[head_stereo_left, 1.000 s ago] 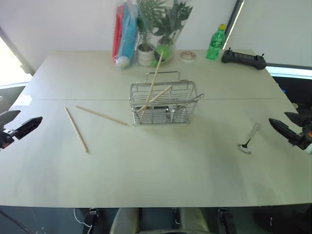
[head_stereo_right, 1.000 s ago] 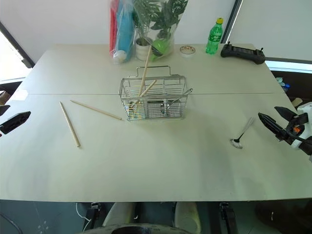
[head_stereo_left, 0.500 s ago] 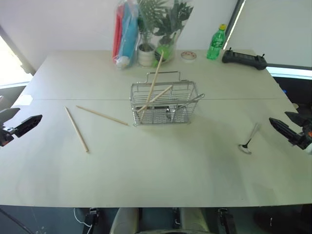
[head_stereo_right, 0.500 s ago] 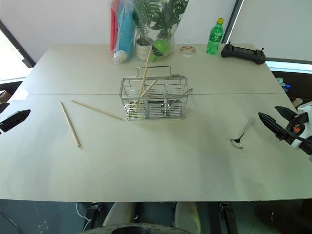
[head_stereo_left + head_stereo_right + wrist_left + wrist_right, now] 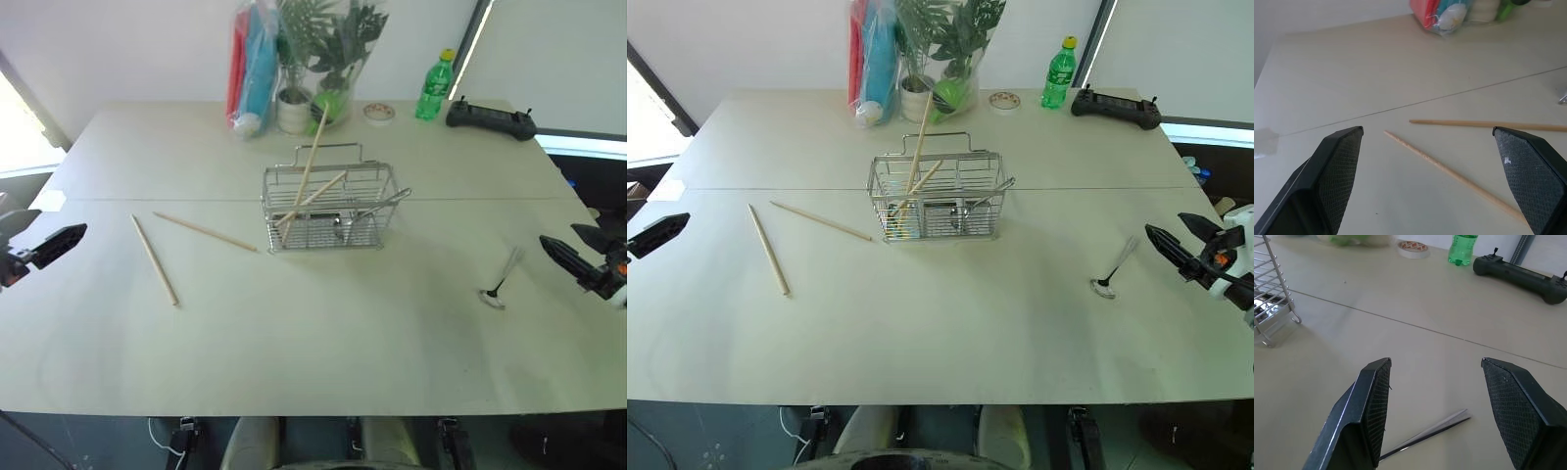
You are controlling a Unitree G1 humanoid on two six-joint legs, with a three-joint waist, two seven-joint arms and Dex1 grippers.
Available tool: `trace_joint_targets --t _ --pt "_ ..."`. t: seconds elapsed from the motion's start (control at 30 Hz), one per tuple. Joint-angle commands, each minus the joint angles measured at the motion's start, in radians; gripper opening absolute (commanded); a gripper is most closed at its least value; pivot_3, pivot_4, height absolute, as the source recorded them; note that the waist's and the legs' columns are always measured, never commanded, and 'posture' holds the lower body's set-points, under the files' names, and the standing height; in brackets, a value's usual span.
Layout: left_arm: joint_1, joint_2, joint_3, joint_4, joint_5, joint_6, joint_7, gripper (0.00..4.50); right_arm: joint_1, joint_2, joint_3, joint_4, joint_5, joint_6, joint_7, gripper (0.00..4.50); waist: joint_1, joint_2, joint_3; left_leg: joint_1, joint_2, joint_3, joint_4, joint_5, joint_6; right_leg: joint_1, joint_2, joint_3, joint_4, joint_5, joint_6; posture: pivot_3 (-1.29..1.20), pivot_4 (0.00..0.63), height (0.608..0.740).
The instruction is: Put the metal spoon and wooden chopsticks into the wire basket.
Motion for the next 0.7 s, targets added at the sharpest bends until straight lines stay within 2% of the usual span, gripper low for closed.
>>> trace_joint_targets --t 0.03,0.23,0.4,0.57,0.7 --pt "-0.019 -0.017 0.025 -0.148 -0.11 0.07 0.006 4.5 -0.029 -0.032 -0.007 -0.01 -0.007 0.023 -0.023 3.0 0.0 0.0 0.0 0.0 0.0 0.0 0.0 0.0 0.0 0.0 0.0 0.0 0.0 0.0 0.0 0.0 0.15 0.701" --pt "-0.056 0.008 -0.034 -0.417 -0.357 0.248 -0.018 4.5 -0.014 -0.081 -0.011 -0.01 -0.044 0.032 -0.011 3.0 0.001 0.0 0.0 0.0 -0.001 0.0 0.001 0.0 0.0 0.001 0.0 0.001 0.0 0.0 0.0 0.0 0.15 0.701" --pt "-0.133 0.029 -0.208 -0.553 -0.412 0.283 -0.029 4.5 -0.059 -0.114 0.02 0.053 -0.104 0.093 -0.092 3.0 0.0 0.0 0.0 0.003 -0.001 0.001 0.002 0.0 0.0 0.003 0.0 0.002 0.0 0.0 0.0 0.0 0.15 0.701" --pt "-0.197 0.005 -0.32 -0.597 -0.429 0.278 -0.017 4.5 -0.137 -0.042 0.035 -0.063 -0.07 0.358 -0.287 3.0 -0.006 0.0 0.0 0.007 0.0 0.003 0.001 0.0 0.0 0.005 0.001 0.005 0.002 0.0 -0.001 0.0 0.15 0.701" --pt "-0.232 -0.008 -0.364 -0.611 -0.447 0.283 -0.008 4.5 -0.201 0.083 0.005 -0.219 -0.015 0.629 -0.475 3.0 -0.003 0.001 0.001 0.008 0.0 0.003 0.0 0.0 0.001 0.005 0.002 0.005 0.002 0.001 -0.002 0.0 0.15 0.701"
